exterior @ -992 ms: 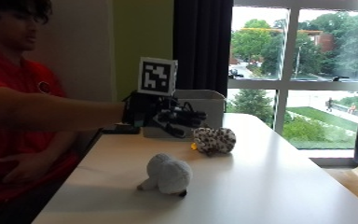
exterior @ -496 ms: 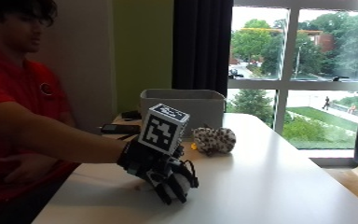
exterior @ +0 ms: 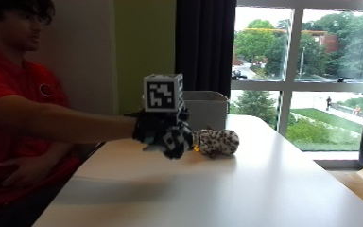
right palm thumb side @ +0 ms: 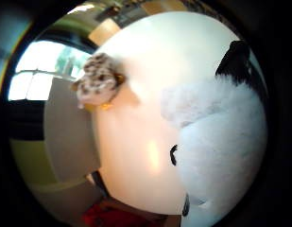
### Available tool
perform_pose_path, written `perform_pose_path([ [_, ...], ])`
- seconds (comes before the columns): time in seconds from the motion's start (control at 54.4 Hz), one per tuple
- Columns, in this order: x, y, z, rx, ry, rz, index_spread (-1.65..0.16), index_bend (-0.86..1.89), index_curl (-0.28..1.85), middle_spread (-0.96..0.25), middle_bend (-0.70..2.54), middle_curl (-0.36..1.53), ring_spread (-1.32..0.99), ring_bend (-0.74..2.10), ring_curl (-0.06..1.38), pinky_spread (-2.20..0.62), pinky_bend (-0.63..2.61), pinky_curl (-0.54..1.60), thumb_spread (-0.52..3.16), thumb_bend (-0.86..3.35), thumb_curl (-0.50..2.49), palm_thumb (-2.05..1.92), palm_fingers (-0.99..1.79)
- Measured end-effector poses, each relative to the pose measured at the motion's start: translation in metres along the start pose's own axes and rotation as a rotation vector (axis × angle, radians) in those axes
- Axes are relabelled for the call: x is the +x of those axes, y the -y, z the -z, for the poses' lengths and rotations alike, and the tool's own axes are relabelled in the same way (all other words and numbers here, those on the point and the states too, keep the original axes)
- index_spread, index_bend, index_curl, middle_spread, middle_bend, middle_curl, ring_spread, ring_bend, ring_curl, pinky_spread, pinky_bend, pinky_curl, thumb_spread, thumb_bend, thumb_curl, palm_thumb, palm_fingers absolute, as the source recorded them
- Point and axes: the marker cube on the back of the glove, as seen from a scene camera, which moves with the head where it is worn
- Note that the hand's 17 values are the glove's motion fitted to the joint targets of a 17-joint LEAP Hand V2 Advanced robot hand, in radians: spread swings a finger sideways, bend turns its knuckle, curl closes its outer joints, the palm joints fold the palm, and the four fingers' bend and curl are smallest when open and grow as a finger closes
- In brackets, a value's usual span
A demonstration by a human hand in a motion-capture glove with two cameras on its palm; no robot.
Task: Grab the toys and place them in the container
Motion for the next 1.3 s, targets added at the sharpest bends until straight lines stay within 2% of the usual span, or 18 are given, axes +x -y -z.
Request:
perform_pose_path([
  [0.037,-0.016,0.001,0.017,0.011,0.001,0.050,-0.38,0.56,0.61,-0.39,0.45,0.32,-0.44,0.89,0.43,-0.44,0.93,0.32,0.87,0.21,0.61,0.66,1.13],
  [0.129,-0.060,-0.006,0.060,0.052,-0.009,0.283,-0.38,0.59,0.66,-0.42,0.50,0.35,-0.46,0.90,0.44,-0.45,0.92,0.33,0.77,0.19,0.65,0.67,1.14],
  [0.221,-0.114,-0.008,0.105,0.108,0.072,0.298,-0.37,0.59,0.71,-0.44,0.53,0.38,-0.47,0.92,0.45,-0.46,0.92,0.34,0.70,0.18,0.70,0.67,1.13],
  [0.294,-0.147,-0.006,0.130,0.148,0.027,0.263,-0.37,0.60,0.74,-0.45,0.54,0.40,-0.48,0.91,0.46,-0.46,0.92,0.35,0.65,0.17,0.73,0.68,1.10],
  [0.404,-0.199,-0.008,0.156,0.165,0.056,0.370,-0.37,0.59,0.79,-0.47,0.54,0.43,-0.48,0.91,0.46,-0.46,0.92,0.35,0.61,0.15,0.78,0.67,1.09],
  [0.57,-0.270,-0.005,0.180,0.190,0.018,0.473,-0.38,0.58,0.86,-0.48,0.53,0.46,-0.49,0.90,0.46,-0.46,0.92,0.37,0.56,0.13,0.84,0.67,1.07],
  [0.772,-0.359,-0.020,0.180,0.166,0.040,0.574,-0.38,0.55,0.94,-0.49,0.48,0.50,-0.49,0.88,0.47,-0.46,0.92,0.37,0.53,0.11,0.91,0.67,1.05],
  [0.974,-0.399,-0.030,0.169,0.113,0.013,0.616,-0.40,0.49,1.00,-0.49,0.40,0.51,-0.50,0.83,0.46,-0.46,0.93,0.38,0.56,0.08,0.95,0.66,0.98],
  [1.048,-0.401,-0.031,0.161,0.035,-0.039,0.619,-0.41,0.40,1.01,-0.46,0.25,0.48,-0.47,0.79,0.45,-0.45,1.02,0.40,0.63,0.04,0.94,0.61,0.78],
  [1.066,-0.400,-0.031,0.159,0.012,-0.047,0.623,-0.41,0.33,0.99,-0.43,0.20,0.47,-0.44,0.75,0.44,-0.41,1.06,0.42,0.68,0.04,0.94,0.59,0.59],
  [1.084,-0.397,-0.031,0.157,-0.010,-0.048,0.628,-0.41,0.31,1.00,-0.41,0.18,0.47,-0.42,0.76,0.46,-0.39,1.09,0.44,0.72,0.04,0.93,0.59,0.54],
  [1.139,-0.385,-0.027,0.153,-0.062,-0.017,0.639,-0.42,0.25,0.95,-0.31,0.11,0.44,-0.28,0.57,0.43,-0.27,1.16,0.48,0.86,-0.05,0.86,0.43,0.10],
  [1.176,-0.376,-0.024,0.152,-0.071,0.015,0.640,-0.43,0.17,0.91,-0.25,0.12,0.43,-0.22,0.49,0.41,-0.21,1.23,0.49,0.93,-0.07,0.81,0.37,-0.04],
  [1.231,-0.359,-0.016,0.153,-0.052,0.070,0.621,-0.42,0.04,0.79,-0.16,0.11,0.39,-0.13,0.35,0.34,-0.13,1.30,0.47,1.00,-0.09,0.74,0.25,-0.22],
  [1.305,-0.331,-0.001,0.154,-0.005,0.145,0.562,-0.40,0.05,0.69,-0.09,0.12,0.36,-0.05,0.27,0.29,-0.05,1.30,0.44,1.04,-0.12,0.64,0.07,-0.26],
])
